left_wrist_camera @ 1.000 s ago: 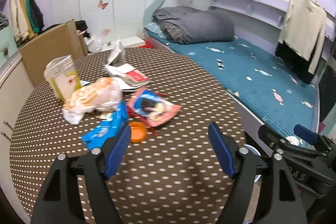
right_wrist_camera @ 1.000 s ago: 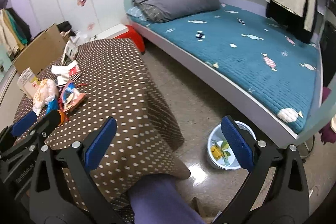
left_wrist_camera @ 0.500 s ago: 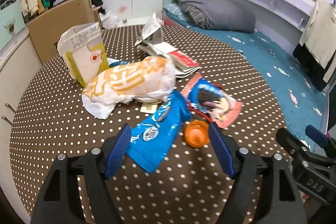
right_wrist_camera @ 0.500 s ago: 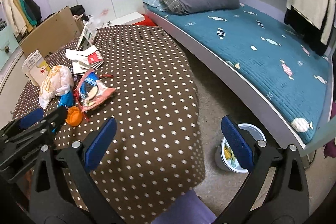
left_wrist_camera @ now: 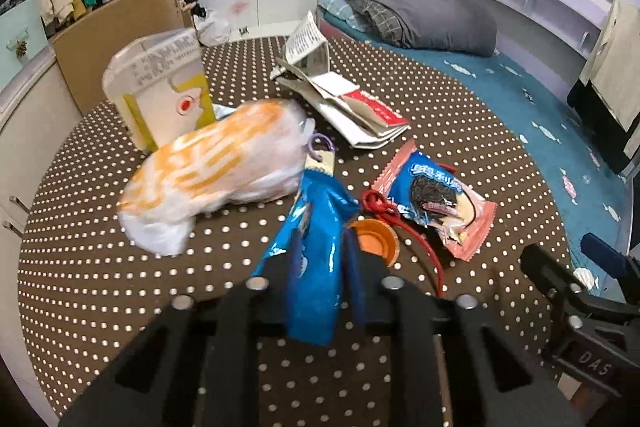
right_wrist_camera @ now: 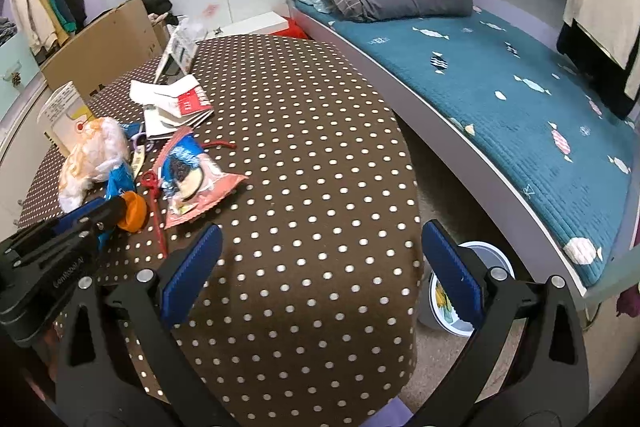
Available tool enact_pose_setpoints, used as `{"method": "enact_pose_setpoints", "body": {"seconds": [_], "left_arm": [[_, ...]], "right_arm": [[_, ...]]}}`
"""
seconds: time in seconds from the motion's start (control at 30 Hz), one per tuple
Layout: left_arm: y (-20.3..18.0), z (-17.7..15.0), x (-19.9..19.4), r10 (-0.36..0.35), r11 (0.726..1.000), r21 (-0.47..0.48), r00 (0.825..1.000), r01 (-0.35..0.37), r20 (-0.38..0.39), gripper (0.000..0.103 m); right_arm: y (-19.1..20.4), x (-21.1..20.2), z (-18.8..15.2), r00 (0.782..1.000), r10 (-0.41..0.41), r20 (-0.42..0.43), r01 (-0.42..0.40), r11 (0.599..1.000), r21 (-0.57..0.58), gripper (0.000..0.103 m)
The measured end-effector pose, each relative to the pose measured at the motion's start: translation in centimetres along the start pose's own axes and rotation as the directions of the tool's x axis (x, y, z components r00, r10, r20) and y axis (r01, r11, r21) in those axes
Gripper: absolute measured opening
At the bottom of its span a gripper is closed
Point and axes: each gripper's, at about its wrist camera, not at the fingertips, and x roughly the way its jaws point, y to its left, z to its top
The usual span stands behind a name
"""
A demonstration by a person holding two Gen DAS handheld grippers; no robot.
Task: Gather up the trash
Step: 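Grasp the orange cap with the left gripper while the right gripper grasps the blue packet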
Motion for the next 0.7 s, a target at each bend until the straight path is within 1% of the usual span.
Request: {"method": "enact_pose_setpoints", "body": {"seconds": [0.07,0.17,0.37,0.5,0.57,0.63,0.7], "left_arm": [[0.3,-0.2,-0.7,-0.011,1.0,-0.003,1.0,0.011,0.018,0.005],[1.1,-0.7,-1.9,-0.017,1.0,-0.022,0.999,0.018,0.035,0.002],[3.0,-1.5,-3.9,-0.041,0.997,-0.068,0.998,0.045,0.058,0.002],[4.4,-2.2,-5.5,-0.05,0.994,-0.092,0.996,0.056,0.075,0.002],[5.1,-2.5,-5.7,-0.062,0.993,-0.098,0.996,0.068,0.066,0.002],[5.6,-3.0,-5.6,-0.081,0.991,-0.107,0.996,0.085,0.041,0.002],[5.9,-3.5,-5.4,-0.081,0.99,-0.112,0.996,0.083,0.024,0.002]], "right_arm": [[0.8,-0.1,-0.1,1.0,0.018,0.004,-0.018,1.0,-0.015,0.098],[2.0,-0.3,-0.2,0.997,0.075,0.006,-0.075,0.996,-0.044,0.098],[4.9,-1.2,-0.3,0.988,0.151,0.036,-0.145,0.981,-0.133,0.097],[7.0,-1.4,-0.6,0.975,0.22,0.025,-0.212,0.96,-0.183,0.096],[7.7,-1.3,-0.7,0.975,0.223,0.017,-0.215,0.957,-0.195,0.096],[8.1,-1.1,-0.8,0.974,0.226,0.008,-0.22,0.955,-0.198,0.096],[8.4,-0.8,-0.9,0.973,0.232,-0.003,-0.228,0.953,-0.198,0.096]]}}
